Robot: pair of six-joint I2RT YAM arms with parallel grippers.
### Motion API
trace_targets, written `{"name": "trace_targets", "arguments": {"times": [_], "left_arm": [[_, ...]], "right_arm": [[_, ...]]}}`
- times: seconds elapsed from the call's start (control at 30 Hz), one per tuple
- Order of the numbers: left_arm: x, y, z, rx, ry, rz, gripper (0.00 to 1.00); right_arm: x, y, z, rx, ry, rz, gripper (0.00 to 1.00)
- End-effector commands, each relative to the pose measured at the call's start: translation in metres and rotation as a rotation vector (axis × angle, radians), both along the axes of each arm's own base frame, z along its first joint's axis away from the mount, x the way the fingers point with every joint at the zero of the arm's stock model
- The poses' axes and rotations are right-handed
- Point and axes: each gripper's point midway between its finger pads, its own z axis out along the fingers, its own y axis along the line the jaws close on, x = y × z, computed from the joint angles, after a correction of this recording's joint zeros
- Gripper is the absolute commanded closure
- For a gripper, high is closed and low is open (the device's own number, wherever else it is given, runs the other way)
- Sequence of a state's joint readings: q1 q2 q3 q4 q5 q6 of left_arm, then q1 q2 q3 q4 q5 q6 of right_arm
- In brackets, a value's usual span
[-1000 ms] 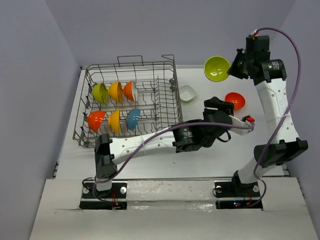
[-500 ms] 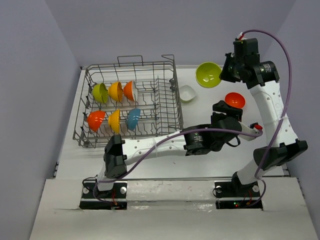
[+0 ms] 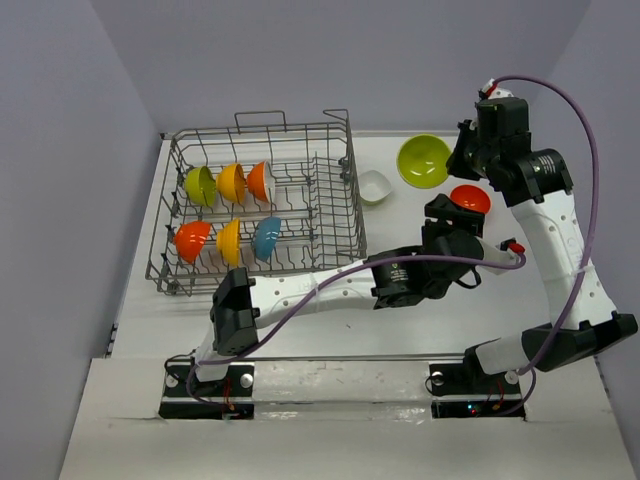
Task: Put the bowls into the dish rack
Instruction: Pass from the right arm to the left
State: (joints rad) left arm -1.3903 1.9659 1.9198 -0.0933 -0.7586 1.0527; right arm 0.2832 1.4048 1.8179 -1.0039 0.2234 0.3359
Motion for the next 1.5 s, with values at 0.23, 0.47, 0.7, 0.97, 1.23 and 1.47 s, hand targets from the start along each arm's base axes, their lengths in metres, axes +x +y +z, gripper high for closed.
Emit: {"name": "trace_targets", "arguments": {"times": [0.23, 0.47, 0.7, 0.97, 1.23, 1.47], "left_arm": [[0.008, 0.005, 0.004, 0.004, -0.060, 0.067, 0.31], [0.009, 0.014, 0.013, -0.009, -0.131, 0.078, 0.31], [0.019, 0.015, 0.021, 0.015, -0.207, 0.133, 0.31], [0.030, 0.013, 0.023, -0.014, -0.215, 0.170, 0.31], [0.046, 0.010, 0.014, -0.012, -0.200, 0.208, 0.31], [0.060, 0.013, 0.019, -0.059, -0.177, 0.220, 0.31]], "right_arm": [[0.007, -0.006, 0.039, 0.005, -0.181, -0.035, 0.99], [0.005, -0.014, 0.038, -0.014, -0.195, -0.065, 0.99], [0.006, -0.018, 0.035, -0.037, -0.192, -0.085, 0.99], [0.012, -0.014, 0.036, -0.026, -0.225, -0.062, 0.99], [0.019, -0.007, 0.051, 0.001, -0.337, -0.030, 0.99], [0.010, -0.004, 0.084, 0.041, -0.515, 0.007, 0.99]]}}
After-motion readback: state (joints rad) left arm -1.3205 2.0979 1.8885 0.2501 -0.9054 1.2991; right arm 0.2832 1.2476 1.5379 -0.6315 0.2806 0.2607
